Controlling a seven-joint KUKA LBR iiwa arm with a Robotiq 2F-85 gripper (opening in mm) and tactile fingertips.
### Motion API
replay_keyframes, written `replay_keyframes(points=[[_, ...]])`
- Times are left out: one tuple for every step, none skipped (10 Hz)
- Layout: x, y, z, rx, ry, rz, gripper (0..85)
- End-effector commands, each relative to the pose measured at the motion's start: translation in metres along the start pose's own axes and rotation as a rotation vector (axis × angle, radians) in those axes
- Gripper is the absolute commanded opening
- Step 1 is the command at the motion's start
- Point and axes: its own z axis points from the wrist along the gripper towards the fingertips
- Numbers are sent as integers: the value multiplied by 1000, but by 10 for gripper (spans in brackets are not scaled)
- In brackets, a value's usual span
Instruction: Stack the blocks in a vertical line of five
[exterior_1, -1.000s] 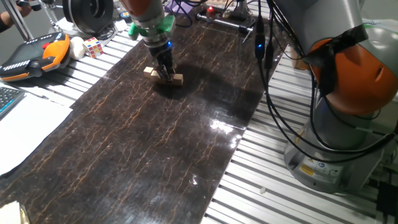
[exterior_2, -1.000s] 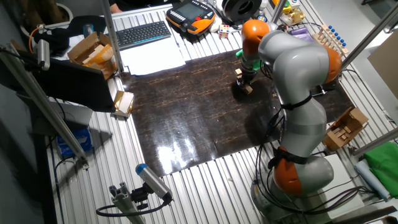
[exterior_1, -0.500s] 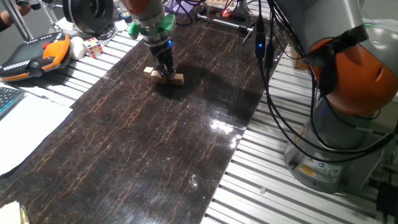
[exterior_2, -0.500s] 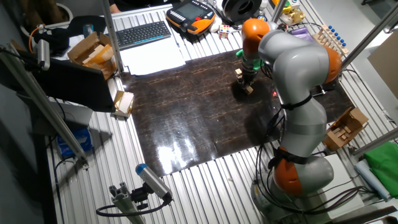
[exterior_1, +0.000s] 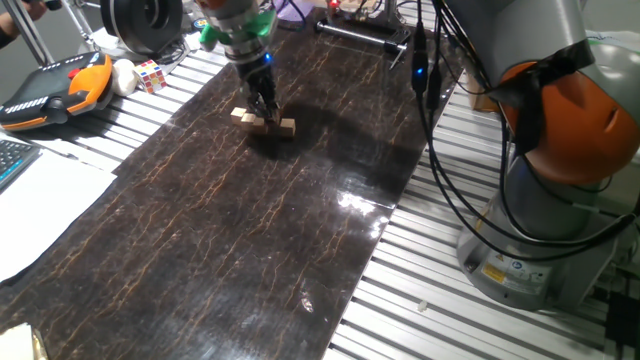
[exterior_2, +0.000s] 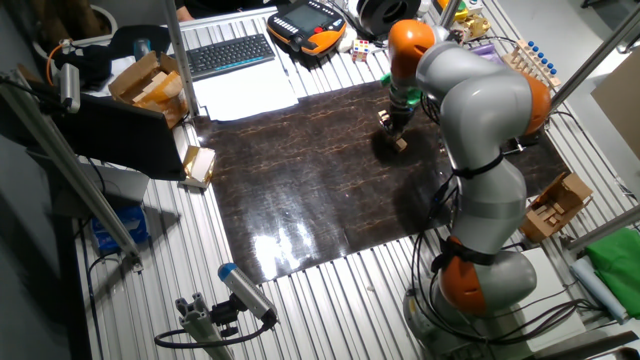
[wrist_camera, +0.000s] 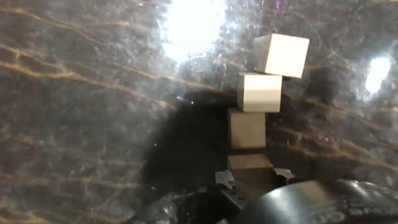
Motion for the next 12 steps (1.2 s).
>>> replay_keyframes(points=[[4,-3,1,3,0,-4,350],[6,-6,4,8,-4,-10,350],[7,-7,7,4,-3,-12,350],[8,-6,6,10,4,-10,350],[9,-6,7,11,10,-15,350],[10,-7,8,7,11,-20,347],[12,-6,9,-1,13,-22,347],[13,-4,8,-7,16,-29,347],[15,-2,7,-8,17,-35,347],[17,-2,6,-8,18,-38,347],[18,-3,6,-6,13,-43,347],[19,-3,6,-4,7,-45,347]])
